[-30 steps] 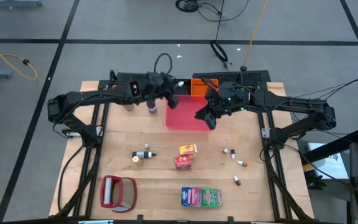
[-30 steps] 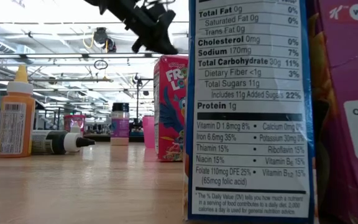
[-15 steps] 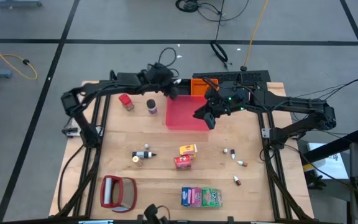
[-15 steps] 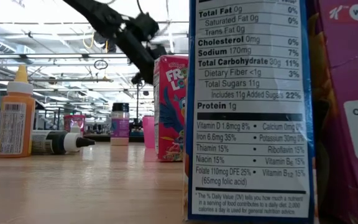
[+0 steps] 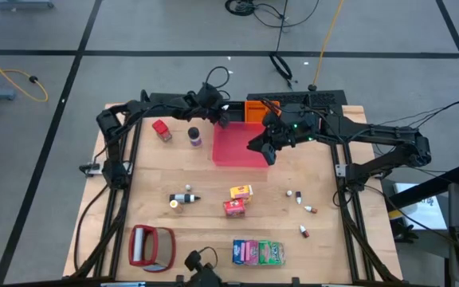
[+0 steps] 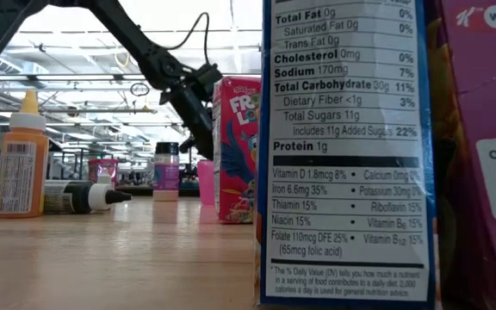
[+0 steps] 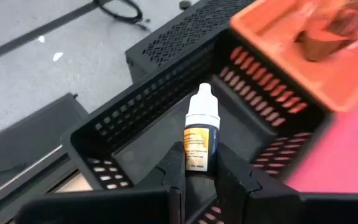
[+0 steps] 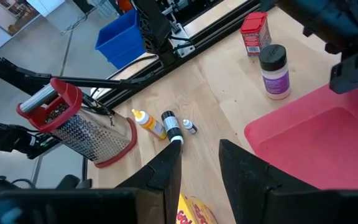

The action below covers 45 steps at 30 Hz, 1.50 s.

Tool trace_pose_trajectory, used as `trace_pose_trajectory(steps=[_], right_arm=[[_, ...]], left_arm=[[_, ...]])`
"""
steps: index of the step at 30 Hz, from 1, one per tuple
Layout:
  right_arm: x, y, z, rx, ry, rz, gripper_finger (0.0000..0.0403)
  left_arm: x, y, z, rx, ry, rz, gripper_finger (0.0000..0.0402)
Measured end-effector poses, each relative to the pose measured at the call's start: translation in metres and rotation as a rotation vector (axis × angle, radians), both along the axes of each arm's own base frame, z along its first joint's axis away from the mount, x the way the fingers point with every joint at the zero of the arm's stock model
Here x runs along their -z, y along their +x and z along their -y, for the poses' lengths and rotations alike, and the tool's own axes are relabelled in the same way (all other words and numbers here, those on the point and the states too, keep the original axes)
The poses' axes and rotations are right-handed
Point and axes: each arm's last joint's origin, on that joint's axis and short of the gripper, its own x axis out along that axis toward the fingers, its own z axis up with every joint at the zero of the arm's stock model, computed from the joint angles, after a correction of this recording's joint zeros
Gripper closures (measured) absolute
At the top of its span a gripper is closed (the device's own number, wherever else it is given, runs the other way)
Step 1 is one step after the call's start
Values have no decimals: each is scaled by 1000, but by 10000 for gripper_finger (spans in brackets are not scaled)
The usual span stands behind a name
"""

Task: Pick & Place Kitchen Items
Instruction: Put the small yellow food coloring bottle into the black bin, then put the small brown food coloring bottle into the black bin

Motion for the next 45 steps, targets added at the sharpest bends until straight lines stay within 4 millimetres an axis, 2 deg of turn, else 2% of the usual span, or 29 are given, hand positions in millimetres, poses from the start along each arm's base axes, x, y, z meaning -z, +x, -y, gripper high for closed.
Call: trace_pose_trajectory(steps=[6, 11, 26, 33, 39, 45], right_arm=[[0, 0, 0, 1, -1, 0, 303], [0, 0, 0, 3, -4, 0, 303], [0, 0, 1, 28, -40, -3, 303], [0, 0, 1, 33, -46, -6, 303], [2, -1, 1, 32, -44, -21, 303], [3, -2, 1, 32, -41, -39, 303]], left_arm=[[13, 0, -4, -13, -27, -16, 344], [12, 2, -4, -9, -19, 0, 349], [12, 1, -5, -47, -13, -6, 238], [10, 2, -4, -33, -16, 8, 207], [-5, 1, 0, -9, -7, 46, 202], [-44, -6, 9, 64, -2, 156, 201]])
